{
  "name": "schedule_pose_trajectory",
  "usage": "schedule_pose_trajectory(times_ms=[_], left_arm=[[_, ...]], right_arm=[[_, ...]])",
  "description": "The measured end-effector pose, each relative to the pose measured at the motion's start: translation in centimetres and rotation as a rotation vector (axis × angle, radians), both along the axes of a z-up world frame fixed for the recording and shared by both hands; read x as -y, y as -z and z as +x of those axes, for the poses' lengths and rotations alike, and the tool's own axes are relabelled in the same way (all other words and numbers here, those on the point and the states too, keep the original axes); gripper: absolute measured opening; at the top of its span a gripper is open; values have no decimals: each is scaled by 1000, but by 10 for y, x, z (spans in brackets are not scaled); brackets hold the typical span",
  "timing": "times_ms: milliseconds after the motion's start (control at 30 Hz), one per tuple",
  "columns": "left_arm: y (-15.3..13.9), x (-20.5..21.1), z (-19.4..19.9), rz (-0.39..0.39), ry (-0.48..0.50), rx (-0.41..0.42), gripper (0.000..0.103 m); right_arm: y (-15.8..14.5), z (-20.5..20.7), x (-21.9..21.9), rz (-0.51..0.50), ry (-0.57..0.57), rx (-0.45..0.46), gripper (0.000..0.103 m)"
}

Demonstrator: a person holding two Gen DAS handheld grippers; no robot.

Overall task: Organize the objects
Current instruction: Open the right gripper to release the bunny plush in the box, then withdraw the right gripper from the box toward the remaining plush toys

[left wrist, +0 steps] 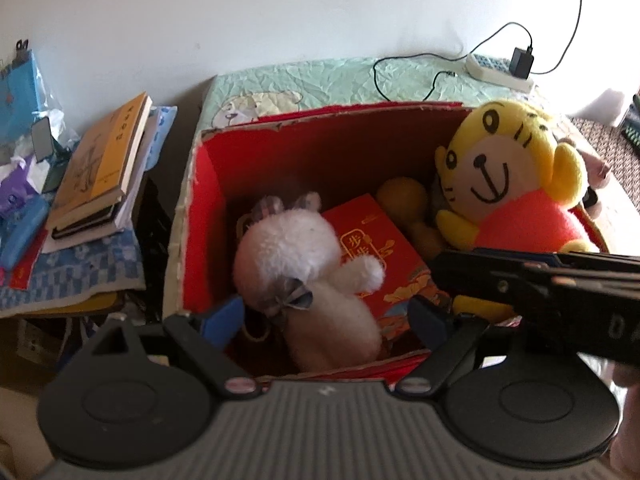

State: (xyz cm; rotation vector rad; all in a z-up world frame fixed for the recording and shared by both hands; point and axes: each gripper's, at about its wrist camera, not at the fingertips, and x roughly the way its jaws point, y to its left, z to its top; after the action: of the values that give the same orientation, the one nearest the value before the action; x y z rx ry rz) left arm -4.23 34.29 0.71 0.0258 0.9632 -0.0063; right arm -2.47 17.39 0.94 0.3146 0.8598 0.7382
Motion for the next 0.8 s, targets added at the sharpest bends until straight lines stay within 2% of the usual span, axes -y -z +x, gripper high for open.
schedule_pose_trajectory(times_ms=[500,633,800], left_arm=[[-12,19,-12,104,-15,38,91],[-17,20,-16,148,-57,48,92],[-23,18,-24,166,-167,46,92]], right_arm=[[-4,-15,29,55,97,68,36],[-4,-15,31,73,74,75,36],[-8,-12,32,66,-13,95,36]])
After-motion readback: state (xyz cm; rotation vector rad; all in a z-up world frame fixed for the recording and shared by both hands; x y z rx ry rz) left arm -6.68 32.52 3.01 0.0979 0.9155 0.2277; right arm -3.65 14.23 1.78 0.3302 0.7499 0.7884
